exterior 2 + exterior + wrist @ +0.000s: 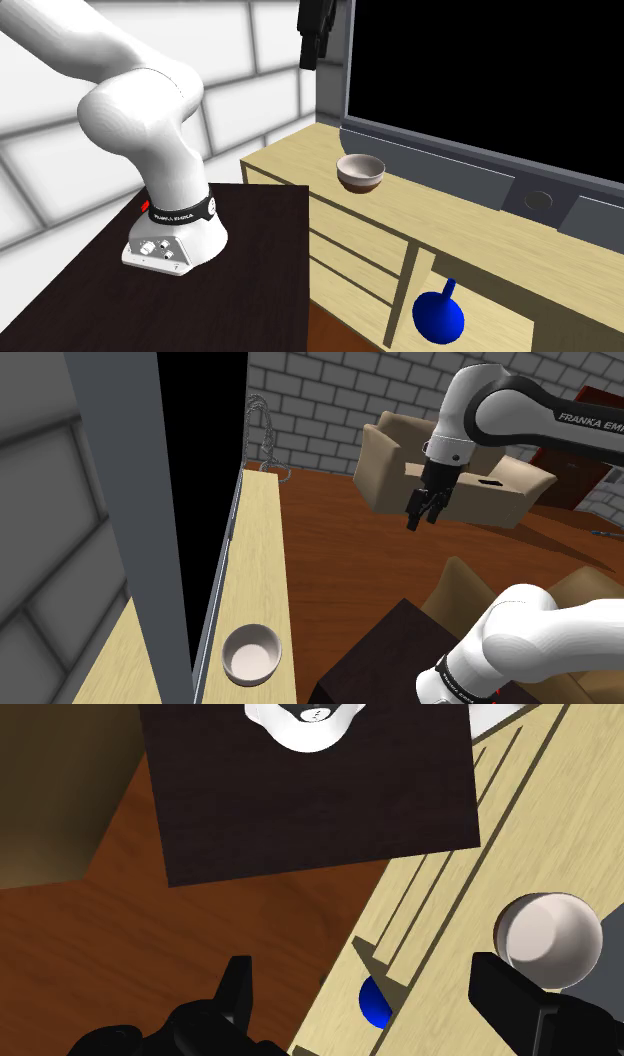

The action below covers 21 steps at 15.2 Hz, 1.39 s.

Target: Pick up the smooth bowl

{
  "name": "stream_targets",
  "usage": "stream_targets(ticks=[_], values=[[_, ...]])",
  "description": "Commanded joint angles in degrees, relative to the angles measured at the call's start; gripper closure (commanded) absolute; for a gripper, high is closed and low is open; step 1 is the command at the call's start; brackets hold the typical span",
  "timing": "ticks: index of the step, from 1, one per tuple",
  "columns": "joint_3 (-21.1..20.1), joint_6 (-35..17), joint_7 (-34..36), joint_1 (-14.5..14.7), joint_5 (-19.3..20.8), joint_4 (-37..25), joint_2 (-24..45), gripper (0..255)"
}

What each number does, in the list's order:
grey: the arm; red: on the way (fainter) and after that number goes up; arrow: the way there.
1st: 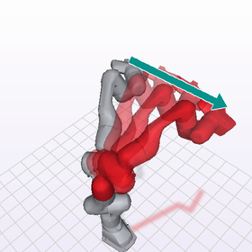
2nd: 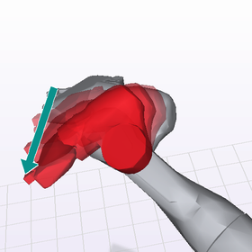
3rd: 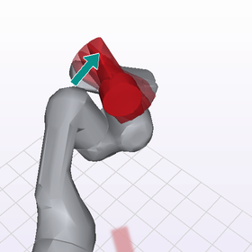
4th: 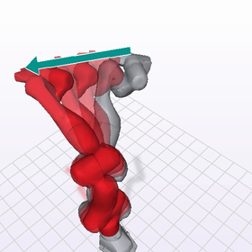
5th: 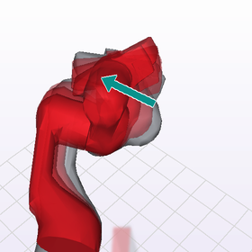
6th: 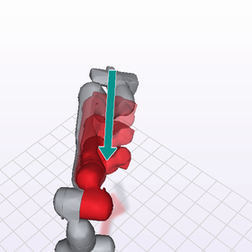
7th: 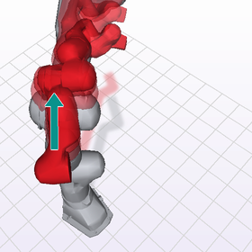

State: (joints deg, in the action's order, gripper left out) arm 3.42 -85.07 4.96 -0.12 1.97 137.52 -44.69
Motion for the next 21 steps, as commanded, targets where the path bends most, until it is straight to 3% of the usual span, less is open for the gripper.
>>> stream_targets(ticks=[1, 11, 21], values=[[0.0, 0.0, 0.0, 0.0, 0.0, 0.0, 0.0, 0], [-5.4, -18.8, 6.1, 3.9, -7.1, 11.6, 6.2, 0], [-11.3, -40.1, 10.5, 8.7, -14.1, 15.3, 22.0, 0]])
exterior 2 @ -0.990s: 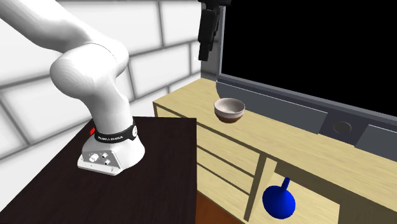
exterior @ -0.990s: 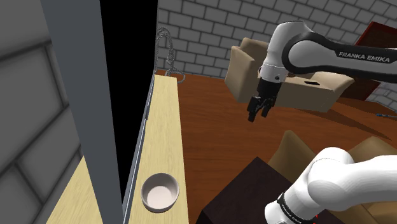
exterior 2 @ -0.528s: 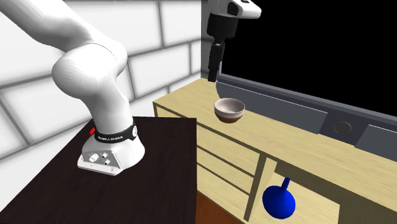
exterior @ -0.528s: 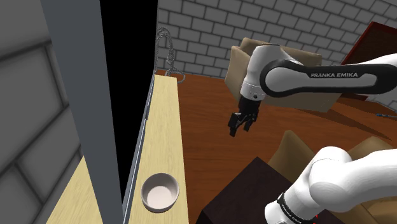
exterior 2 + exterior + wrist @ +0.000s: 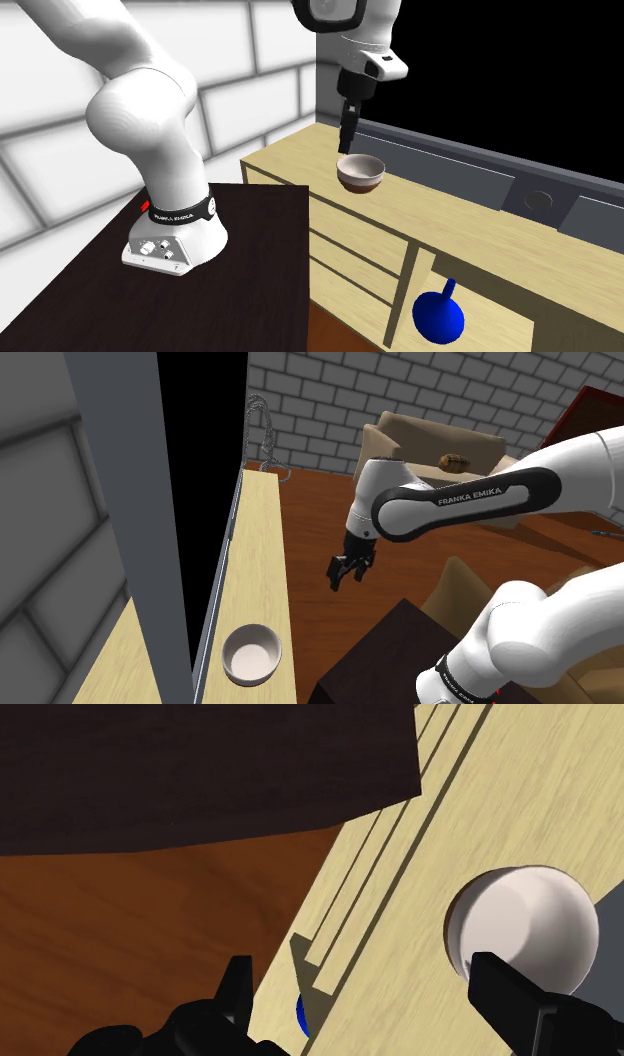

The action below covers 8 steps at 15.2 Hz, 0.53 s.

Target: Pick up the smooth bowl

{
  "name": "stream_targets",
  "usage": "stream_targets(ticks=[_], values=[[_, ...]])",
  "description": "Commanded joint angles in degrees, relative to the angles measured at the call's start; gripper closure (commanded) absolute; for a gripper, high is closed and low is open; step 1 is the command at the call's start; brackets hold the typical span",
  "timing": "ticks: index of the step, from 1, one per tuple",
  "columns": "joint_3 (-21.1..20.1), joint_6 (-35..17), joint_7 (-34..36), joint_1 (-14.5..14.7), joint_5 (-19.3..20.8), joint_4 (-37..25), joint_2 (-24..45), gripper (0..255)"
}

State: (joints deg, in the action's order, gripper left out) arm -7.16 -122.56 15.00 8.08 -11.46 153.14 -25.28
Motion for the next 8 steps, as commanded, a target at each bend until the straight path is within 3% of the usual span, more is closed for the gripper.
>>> stream_targets(ticks=[1, 8], values=[[-1.3, -4.7, 0.9, 1.0, -1.3, -0.5, 4.6, 0], [-5.0, -18.5, 3.3, 3.8, -4.6, -3.9, 20.3, 0]])
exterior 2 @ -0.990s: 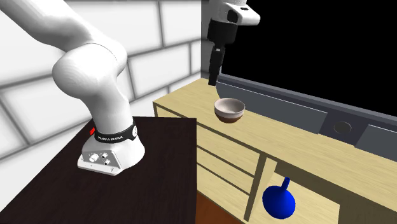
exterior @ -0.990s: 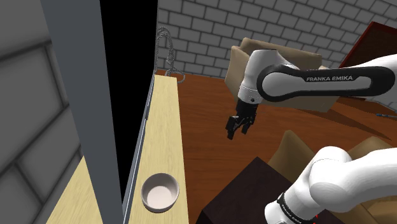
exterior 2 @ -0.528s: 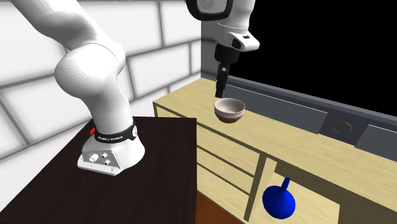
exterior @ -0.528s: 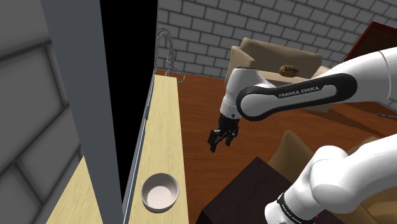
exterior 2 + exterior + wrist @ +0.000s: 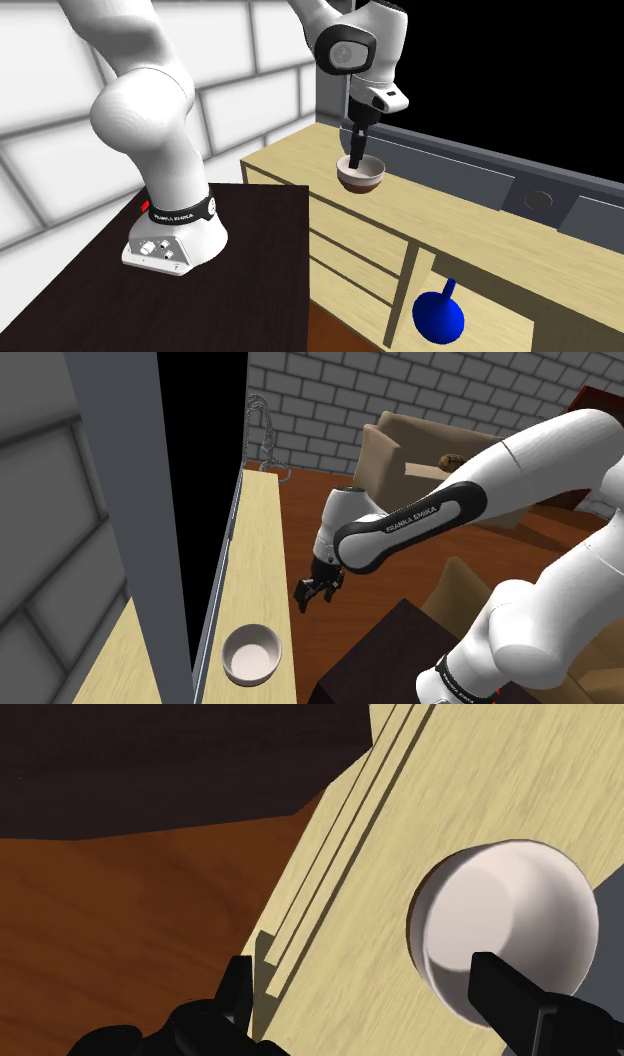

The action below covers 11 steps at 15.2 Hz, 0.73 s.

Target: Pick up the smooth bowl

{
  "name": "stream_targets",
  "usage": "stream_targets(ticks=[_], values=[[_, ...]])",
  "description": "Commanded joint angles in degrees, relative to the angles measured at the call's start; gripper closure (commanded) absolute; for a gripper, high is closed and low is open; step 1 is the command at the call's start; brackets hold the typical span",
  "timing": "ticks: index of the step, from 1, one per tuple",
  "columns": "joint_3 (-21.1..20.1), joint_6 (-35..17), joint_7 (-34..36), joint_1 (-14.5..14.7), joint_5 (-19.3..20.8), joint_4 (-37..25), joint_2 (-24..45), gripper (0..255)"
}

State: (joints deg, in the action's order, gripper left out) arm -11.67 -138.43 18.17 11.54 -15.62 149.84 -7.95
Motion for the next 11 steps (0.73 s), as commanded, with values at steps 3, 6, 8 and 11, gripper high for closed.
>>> stream_targets(ticks=[3, 6, 8, 11], values=[[-1.7, -7.8, 1.5, 1.5, -0.8, -3.4, 10.1, 0], [-2.5, -12.2, 3.0, 2.7, -0.5, -6.8, 17.2, 0], [-2.8, -14.8, 4.2, 3.6, 0.0, -9.4, 21.8, 0], [-2.8, -17.3, 5.0, 4.6, 0.5, -11.8, 26.4, 0]])
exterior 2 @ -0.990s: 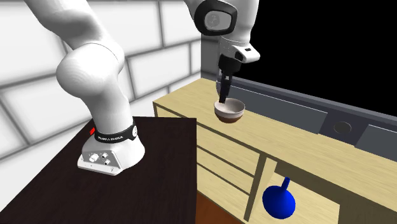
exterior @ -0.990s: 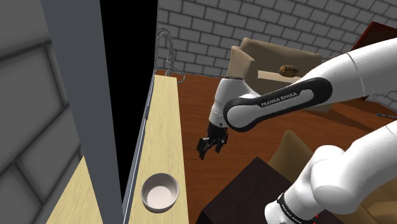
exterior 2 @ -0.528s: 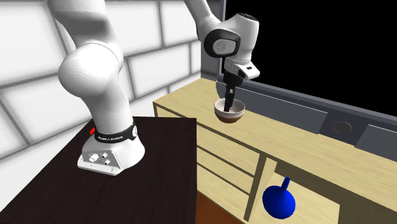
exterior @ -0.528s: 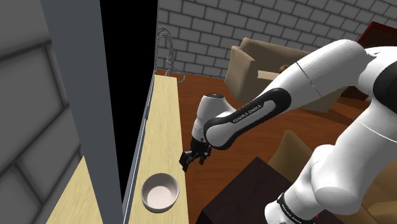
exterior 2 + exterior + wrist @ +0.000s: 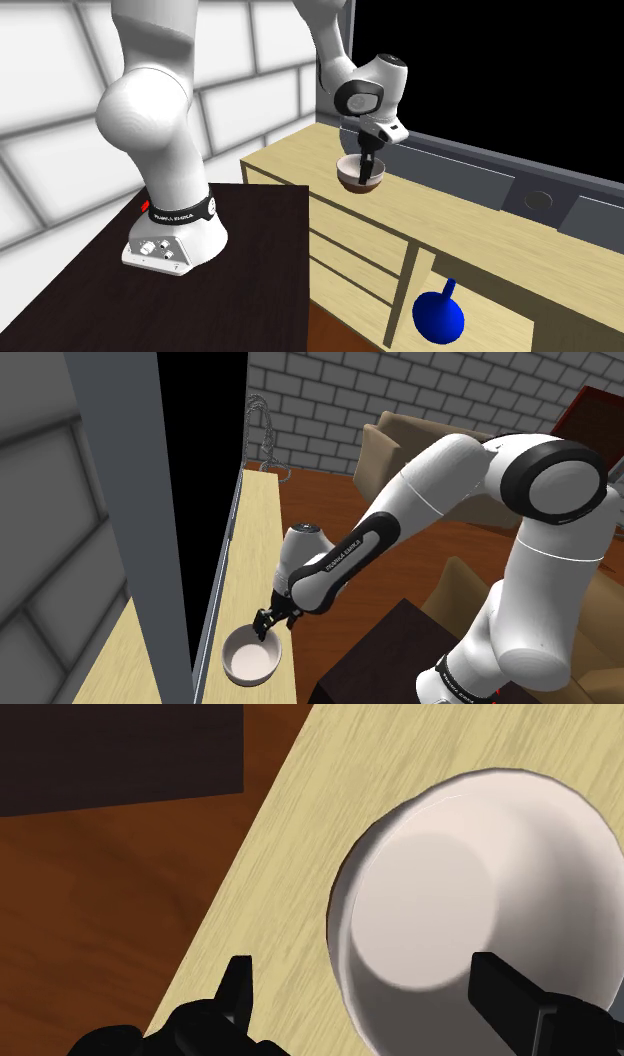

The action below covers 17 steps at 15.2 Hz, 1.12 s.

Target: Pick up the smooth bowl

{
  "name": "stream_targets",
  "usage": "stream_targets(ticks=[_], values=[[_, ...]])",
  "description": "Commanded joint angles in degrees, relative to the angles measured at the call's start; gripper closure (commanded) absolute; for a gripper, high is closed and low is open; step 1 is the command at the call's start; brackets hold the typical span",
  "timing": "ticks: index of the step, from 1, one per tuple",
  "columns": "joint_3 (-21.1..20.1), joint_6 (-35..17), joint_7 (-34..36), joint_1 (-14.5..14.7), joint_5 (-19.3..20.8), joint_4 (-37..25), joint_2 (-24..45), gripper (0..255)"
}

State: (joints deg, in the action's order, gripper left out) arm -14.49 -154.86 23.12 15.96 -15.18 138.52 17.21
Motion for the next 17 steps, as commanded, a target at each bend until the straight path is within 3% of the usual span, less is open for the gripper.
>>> stream_targets(ticks=[1, 8, 9, 17], values=[[0.1, -1.6, 0.0, 0.2, 0.1, -0.6, 2.1, 0], [0.4, -5.4, -0.6, 0.5, 0.3, -1.5, 6.8, 0], [0.3, -5.5, -0.6, 0.5, 0.3, -1.4, 6.9, 255], [0.3, -5.5, -0.6, 0.6, 0.3, -1.4, 6.8, 255]])
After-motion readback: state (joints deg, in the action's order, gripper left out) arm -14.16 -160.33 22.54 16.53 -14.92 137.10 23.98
